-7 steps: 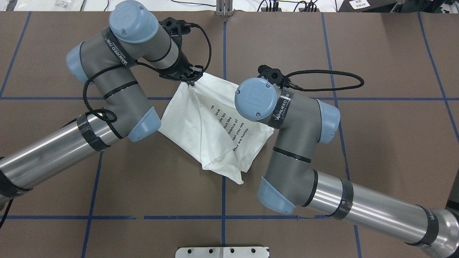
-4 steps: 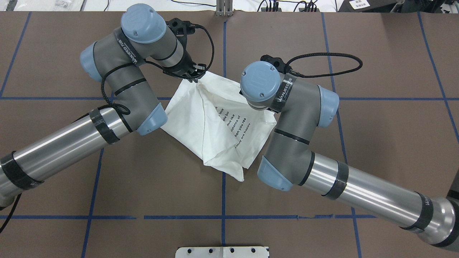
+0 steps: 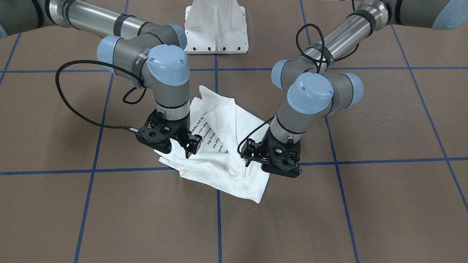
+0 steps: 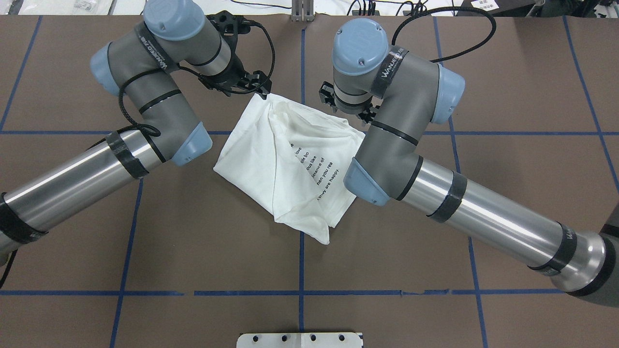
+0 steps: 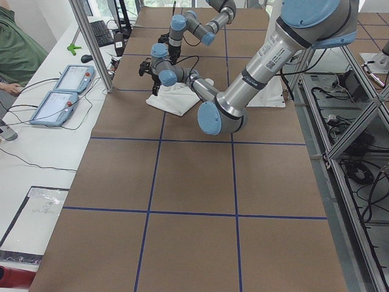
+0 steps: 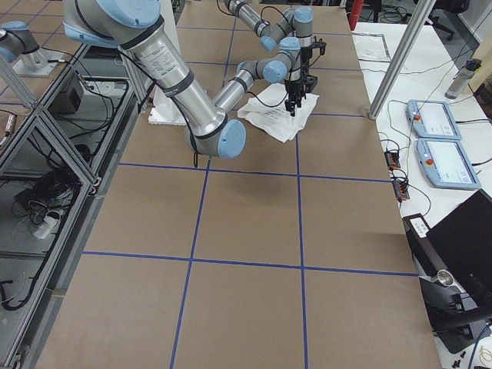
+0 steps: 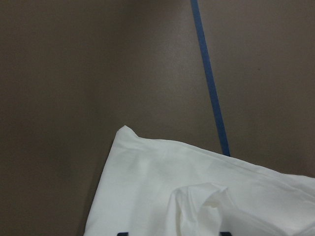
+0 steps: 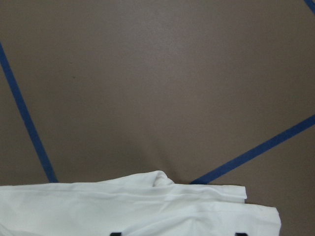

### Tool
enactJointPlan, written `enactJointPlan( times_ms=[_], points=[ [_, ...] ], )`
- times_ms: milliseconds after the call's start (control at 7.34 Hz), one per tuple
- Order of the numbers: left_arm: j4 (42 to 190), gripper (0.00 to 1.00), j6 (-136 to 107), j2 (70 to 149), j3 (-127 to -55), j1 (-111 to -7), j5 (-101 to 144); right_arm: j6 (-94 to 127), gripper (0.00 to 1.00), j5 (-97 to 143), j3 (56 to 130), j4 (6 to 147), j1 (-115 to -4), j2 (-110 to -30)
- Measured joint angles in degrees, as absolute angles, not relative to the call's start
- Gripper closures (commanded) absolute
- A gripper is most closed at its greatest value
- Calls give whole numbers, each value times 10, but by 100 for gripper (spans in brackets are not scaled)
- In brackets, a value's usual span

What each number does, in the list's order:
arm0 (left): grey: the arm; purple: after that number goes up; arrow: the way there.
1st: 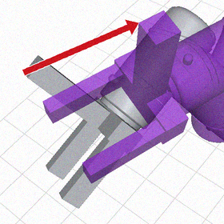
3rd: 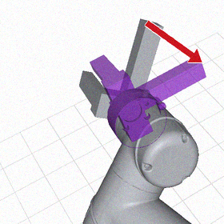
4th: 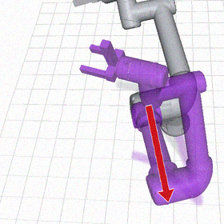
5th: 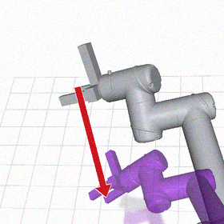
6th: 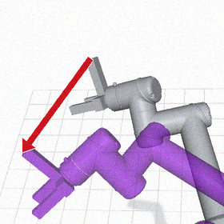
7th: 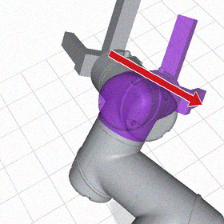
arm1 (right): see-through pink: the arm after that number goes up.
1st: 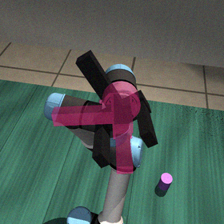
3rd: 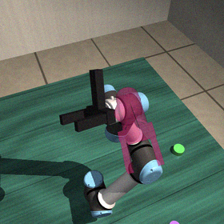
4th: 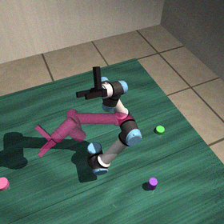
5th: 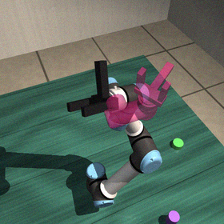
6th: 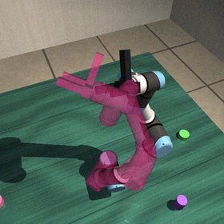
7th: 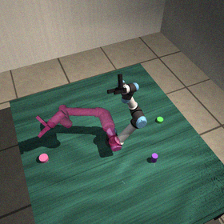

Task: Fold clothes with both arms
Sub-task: 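Release the shirt and raise the left gripper away while the right gripper presses the fold, then press and smooth the folded shirt's top with the right gripper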

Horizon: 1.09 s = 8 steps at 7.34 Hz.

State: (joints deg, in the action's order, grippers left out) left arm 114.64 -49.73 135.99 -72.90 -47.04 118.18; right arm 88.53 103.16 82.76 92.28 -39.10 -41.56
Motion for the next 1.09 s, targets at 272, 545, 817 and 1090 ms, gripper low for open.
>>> enactJointPlan(
  times_ms=[272, 545, 817, 1090],
  points=[
    [1149, 0, -391, 1326, -729, -508, 1216, 884, 1, 1037, 780, 923, -381, -368],
    [1151, 0, -275, 1289, -729, -559, 1262, 880, 4, 1036, 766, 926, -346, -342],
    [1150, 0, -220, 1266, -729, -590, 1274, 866, 9, 1034, 745, 934, -309, -313],
    [1151, 0, -210, 1259, -728, -597, 1276, 825, 17, 1015, 731, 967, -268, -290]
  ],
)
